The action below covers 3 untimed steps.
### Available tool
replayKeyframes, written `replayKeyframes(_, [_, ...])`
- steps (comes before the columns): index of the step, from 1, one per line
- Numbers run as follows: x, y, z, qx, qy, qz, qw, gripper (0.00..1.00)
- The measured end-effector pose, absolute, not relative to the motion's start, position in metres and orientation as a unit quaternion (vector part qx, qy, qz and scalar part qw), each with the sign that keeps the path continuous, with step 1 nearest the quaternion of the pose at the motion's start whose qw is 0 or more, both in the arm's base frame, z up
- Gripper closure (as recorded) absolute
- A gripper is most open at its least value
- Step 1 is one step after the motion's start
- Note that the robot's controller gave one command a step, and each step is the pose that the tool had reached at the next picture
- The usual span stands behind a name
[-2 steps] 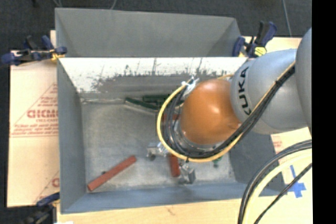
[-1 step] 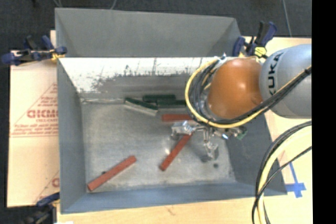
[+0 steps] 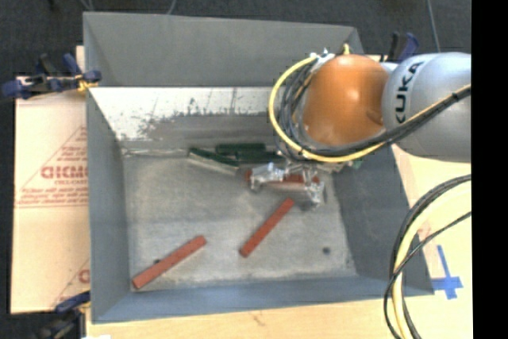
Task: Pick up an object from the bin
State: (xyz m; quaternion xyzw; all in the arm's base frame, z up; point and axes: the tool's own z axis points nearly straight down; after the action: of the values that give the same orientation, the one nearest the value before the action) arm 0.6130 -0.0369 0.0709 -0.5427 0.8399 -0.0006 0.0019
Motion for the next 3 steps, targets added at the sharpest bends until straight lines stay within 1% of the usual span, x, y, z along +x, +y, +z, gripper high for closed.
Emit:
replayKeyframes(1, [0.613,-0.036,0.071,-0.541,0.841,0.001,0.001,1.00])
replayKeyframes(2, [0.613,-0.036,0.071,-0.541,0.841,0.001,0.001,0.00])
replayKeyframes(3, [0.555,0.013,0.126,-0.592,0.806,0.000,0.003,0.00])
